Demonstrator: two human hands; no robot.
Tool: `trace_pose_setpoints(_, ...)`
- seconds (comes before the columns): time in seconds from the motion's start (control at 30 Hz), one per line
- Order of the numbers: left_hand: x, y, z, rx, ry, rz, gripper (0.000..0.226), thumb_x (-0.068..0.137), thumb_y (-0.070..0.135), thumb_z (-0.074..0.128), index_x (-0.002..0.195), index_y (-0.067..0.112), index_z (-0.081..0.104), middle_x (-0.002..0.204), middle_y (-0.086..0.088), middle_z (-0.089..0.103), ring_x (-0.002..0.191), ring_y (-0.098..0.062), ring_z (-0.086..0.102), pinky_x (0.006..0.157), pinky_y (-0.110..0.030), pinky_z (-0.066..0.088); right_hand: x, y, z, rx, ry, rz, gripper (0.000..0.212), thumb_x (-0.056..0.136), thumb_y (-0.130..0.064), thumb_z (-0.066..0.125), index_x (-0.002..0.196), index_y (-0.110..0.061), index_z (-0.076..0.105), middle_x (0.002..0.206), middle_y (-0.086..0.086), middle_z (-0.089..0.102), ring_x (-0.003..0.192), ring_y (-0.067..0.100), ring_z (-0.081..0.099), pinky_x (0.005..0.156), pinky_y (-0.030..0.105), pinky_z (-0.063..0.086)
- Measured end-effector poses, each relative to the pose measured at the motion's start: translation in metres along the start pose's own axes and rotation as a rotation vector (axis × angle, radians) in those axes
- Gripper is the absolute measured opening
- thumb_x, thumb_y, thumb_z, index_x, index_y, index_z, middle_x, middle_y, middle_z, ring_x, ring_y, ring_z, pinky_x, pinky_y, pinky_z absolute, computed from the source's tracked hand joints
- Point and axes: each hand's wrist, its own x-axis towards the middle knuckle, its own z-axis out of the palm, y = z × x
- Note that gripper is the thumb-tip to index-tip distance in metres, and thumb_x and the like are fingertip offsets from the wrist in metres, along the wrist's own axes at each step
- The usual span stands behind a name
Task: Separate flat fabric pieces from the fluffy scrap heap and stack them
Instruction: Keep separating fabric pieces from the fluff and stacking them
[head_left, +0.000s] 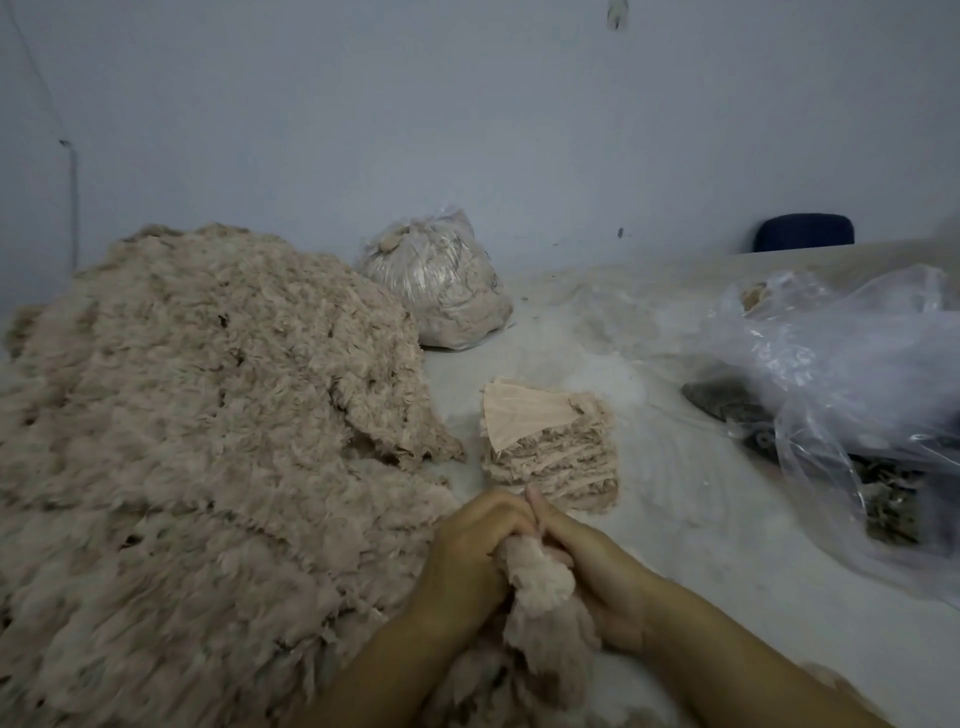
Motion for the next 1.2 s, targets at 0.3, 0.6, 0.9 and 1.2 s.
trace_pose_setpoints(0.3, -0.005, 0.003, -0.011, 0.02, -0.31, -0.257, 0.059, 0.077, 0.037, 0.068, 0.125, 0.054, 0.04, 0.141, 0.022, 0.011, 0.132, -0.012, 0.027, 0.103, -0.019, 0.036, 0.001, 0.005, 0.003, -0.159, -0.042, -0.099, 0.029, 0.098, -0.011, 0.047, 0.09, -0.003, 0.074, 0.094, 0.019, 0.071, 0.083, 0.025, 0.069, 0.072, 0.028, 0.056)
trace_pose_setpoints(0.6, 0.0, -0.015, -0.076, 0.278, -0.665, -0.591, 0.106, 0.057, 0.087, 0.053, 0.145, 0.047, 0.011, 0.149, 0.015, 0.023, 0.137, -0.006, 0.021, 0.114, -0.031, 0.024, -0.004, 0.002, 0.001, -0.547, 0.239, -0.567, 0.02, 0.088, 0.007, 0.058, 0.083, -0.012, 0.063, 0.08, 0.004, 0.064, 0.073, 0.013, 0.06, 0.066, 0.02, 0.05)
trace_pose_setpoints(0.9, 0.028, -0.011, -0.079, 0.288, -0.518, -0.497, 0.035, 0.097, 0.026, 0.049, 0.063, 0.024, 0.043, 0.063, 0.007, 0.045, 0.06, -0.002, 0.042, 0.059, -0.026, 0.032, -0.004, -0.001, -0.007, -0.724, 0.178, -0.627, 0.018, 0.084, -0.037, 0.067, 0.098, -0.03, 0.059, 0.092, -0.002, 0.059, 0.084, 0.008, 0.055, 0.072, 0.014, 0.045)
trace_pose_setpoints(1.2, 0.032, 0.0, -0.051, -0.468, -0.014, -1.066, 0.026, 0.098, 0.021, 0.046, 0.086, 0.014, 0.068, 0.078, -0.001, 0.074, 0.073, -0.014, 0.07, 0.062, -0.021, 0.052, -0.003, 0.014, 0.005, -1.416, 0.208, -1.168, 0.068, 0.063, -0.053, 0.08, 0.113, -0.019, 0.049, 0.105, 0.006, 0.051, 0.096, 0.017, 0.045, 0.082, 0.029, 0.046)
